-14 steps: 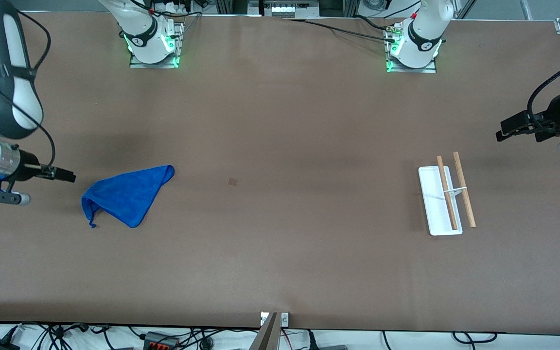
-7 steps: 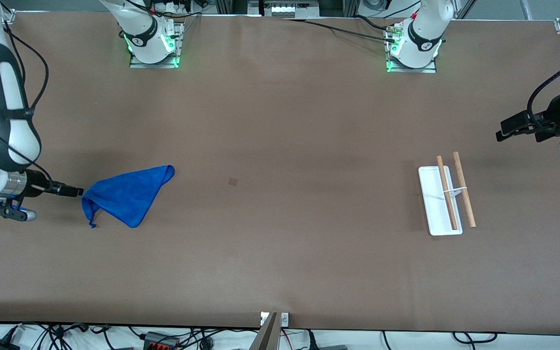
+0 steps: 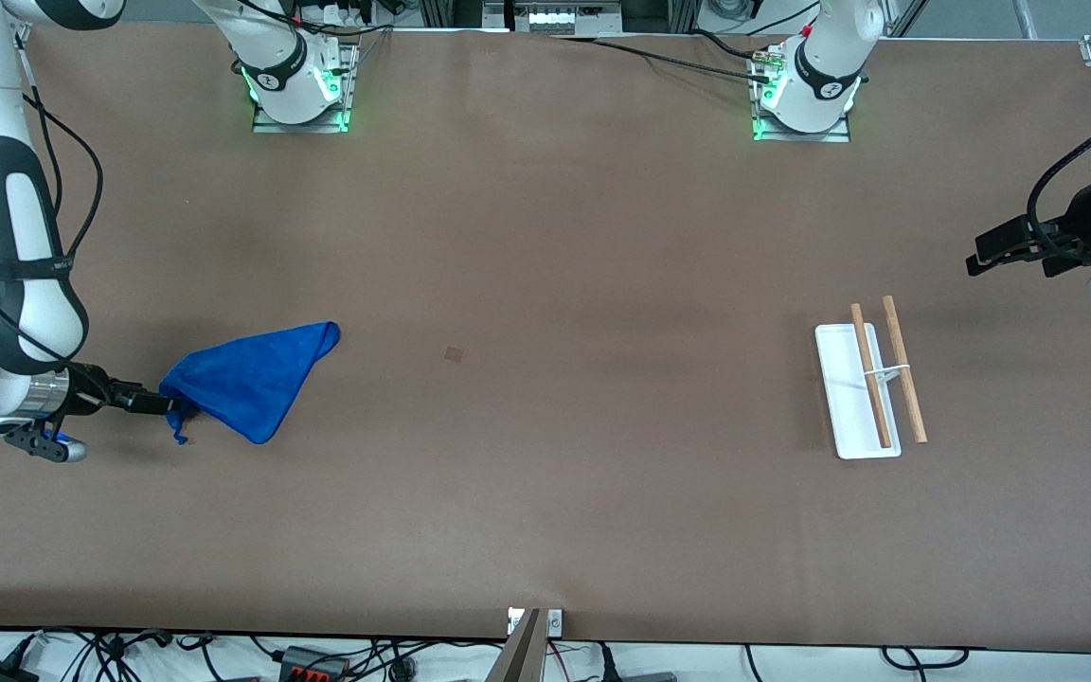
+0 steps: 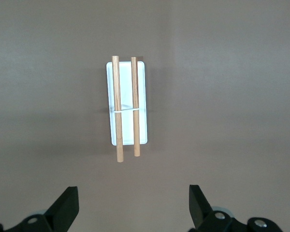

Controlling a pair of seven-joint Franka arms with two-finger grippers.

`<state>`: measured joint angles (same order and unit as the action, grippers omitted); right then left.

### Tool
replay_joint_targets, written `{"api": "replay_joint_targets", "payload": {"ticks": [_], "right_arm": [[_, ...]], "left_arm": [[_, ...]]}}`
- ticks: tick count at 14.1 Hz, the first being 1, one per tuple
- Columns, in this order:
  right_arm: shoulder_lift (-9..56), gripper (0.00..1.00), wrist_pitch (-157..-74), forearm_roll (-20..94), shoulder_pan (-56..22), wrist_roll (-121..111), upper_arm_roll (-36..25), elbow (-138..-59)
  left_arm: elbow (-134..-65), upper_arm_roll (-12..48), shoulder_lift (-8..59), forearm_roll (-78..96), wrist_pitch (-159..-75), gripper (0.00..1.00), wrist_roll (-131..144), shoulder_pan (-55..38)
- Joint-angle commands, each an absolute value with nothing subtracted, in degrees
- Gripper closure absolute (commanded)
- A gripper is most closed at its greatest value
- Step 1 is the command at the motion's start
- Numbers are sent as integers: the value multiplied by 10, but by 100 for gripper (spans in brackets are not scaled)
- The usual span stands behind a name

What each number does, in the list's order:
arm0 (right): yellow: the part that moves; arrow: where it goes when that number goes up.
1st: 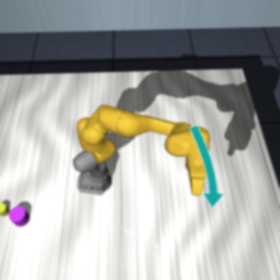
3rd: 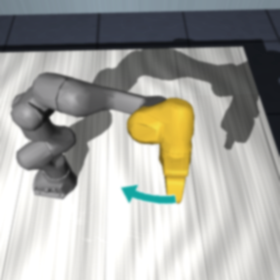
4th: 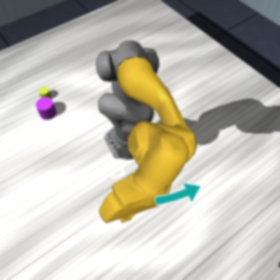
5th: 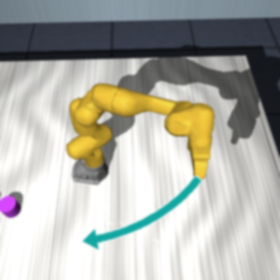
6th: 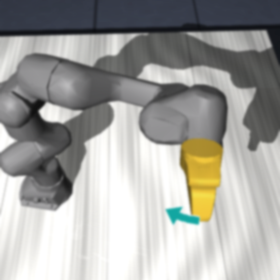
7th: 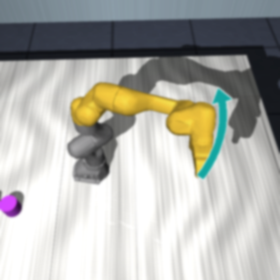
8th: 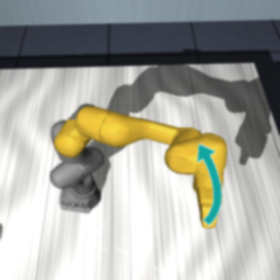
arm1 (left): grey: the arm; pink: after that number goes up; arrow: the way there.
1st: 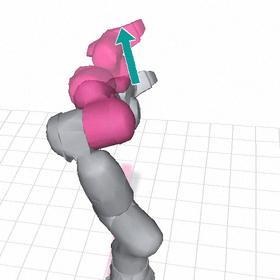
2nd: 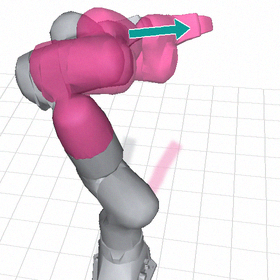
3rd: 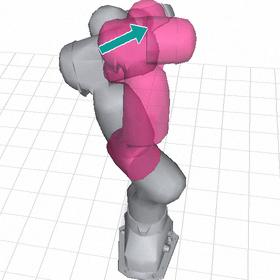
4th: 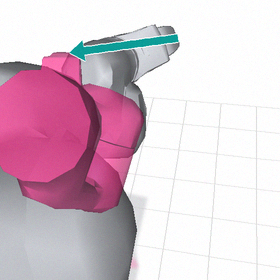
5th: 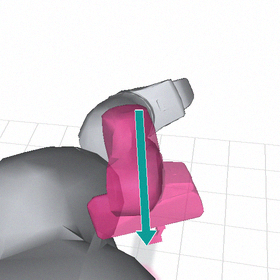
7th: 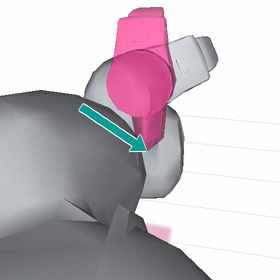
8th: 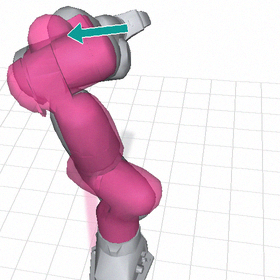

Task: Pass towel and hang on rack
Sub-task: 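Close the right gripper on the blue towel's corner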

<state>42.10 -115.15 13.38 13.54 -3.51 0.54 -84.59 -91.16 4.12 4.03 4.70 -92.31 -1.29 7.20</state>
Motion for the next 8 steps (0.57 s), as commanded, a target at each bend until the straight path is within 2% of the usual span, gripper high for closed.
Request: {"api": "replay_joint_targets", "payload": {"ticks": [1,8], "right_arm": [[446,0,-1164,160,147,-62,12,-824],[461,0,-1180,198,172,-75,11,-825]], "left_arm": [[-894,42,47,53,-911,0,-17,73],[-894,42,47,53,-911,0,-17,74]]}}
